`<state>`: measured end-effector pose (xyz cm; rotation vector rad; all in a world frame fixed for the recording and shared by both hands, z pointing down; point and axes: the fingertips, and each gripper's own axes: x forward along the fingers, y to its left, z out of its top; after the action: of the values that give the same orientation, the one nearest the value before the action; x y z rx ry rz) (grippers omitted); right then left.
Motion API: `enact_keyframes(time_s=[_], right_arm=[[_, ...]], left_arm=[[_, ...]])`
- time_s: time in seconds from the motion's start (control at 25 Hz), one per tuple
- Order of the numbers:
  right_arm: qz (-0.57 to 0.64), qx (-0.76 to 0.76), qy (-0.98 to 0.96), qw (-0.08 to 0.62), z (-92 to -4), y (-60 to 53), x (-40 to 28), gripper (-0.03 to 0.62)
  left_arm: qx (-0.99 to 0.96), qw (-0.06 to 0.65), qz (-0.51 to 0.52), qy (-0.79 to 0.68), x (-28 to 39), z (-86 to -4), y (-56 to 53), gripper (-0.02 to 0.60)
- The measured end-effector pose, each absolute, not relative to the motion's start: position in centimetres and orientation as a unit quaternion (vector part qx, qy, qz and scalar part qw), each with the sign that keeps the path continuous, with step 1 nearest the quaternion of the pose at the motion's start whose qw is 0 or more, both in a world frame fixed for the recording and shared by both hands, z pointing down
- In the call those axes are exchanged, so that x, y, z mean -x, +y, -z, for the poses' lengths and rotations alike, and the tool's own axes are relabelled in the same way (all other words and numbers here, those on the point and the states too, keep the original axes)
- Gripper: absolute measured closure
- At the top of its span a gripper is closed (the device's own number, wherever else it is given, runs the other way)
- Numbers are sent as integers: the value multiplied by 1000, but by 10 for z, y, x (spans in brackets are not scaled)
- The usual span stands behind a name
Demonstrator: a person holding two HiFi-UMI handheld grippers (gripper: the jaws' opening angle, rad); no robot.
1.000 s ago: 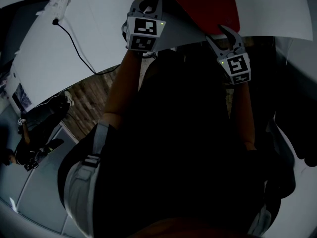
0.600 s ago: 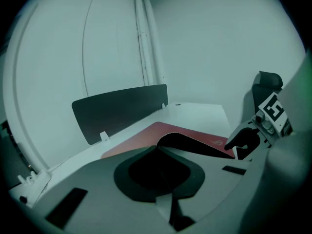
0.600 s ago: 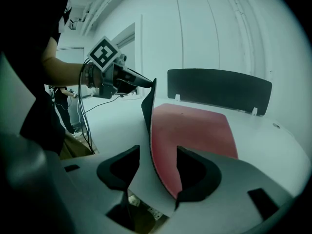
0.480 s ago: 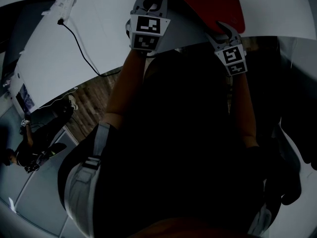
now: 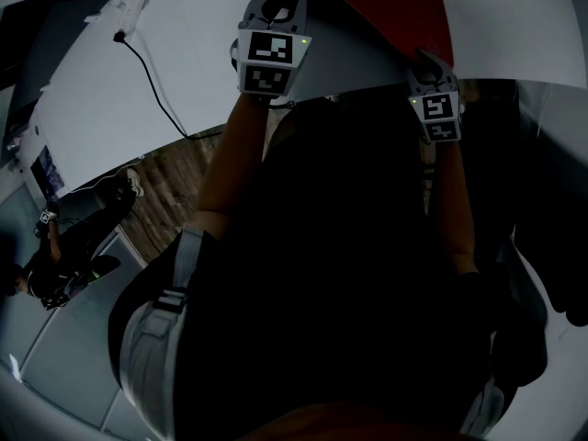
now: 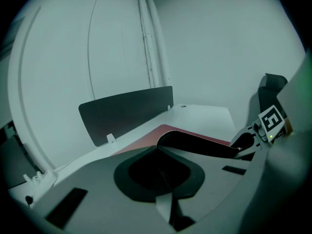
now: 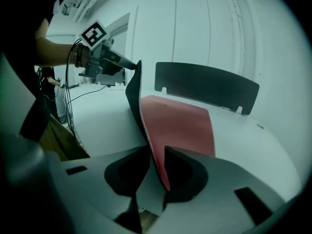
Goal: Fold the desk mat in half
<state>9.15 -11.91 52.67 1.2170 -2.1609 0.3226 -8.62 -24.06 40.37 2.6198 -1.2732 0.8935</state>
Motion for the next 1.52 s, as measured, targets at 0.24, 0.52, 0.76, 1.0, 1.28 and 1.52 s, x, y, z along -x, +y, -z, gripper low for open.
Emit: enact_keyframes(time_s=[0.24,0.52,0.76,1.0,1.28,1.52], right_arm=[[-61,-448,-830,326,-492,-134,-95,551],[-3,-397,-842,366,-453,-166,-100,549],[23,-383,-841,381,-429,-204,-99,549],[57,-400,-832,381,-416,-244,-94,548],[73,-404,-836,364,-408,-280,-86,548],[65,-403,-844,347,-411,-301,-84,548]], left_arm=[[-841,56,-296,-449,106,-398,-250,561],[-816,73,-299,-489,132,-399,-246,561],[-802,73,-288,-518,146,-397,-247,560],[-783,78,-287,-546,156,-396,-247,560],[-764,78,-293,-570,164,-394,-253,560],[-749,72,-298,-587,163,-392,-268,560]])
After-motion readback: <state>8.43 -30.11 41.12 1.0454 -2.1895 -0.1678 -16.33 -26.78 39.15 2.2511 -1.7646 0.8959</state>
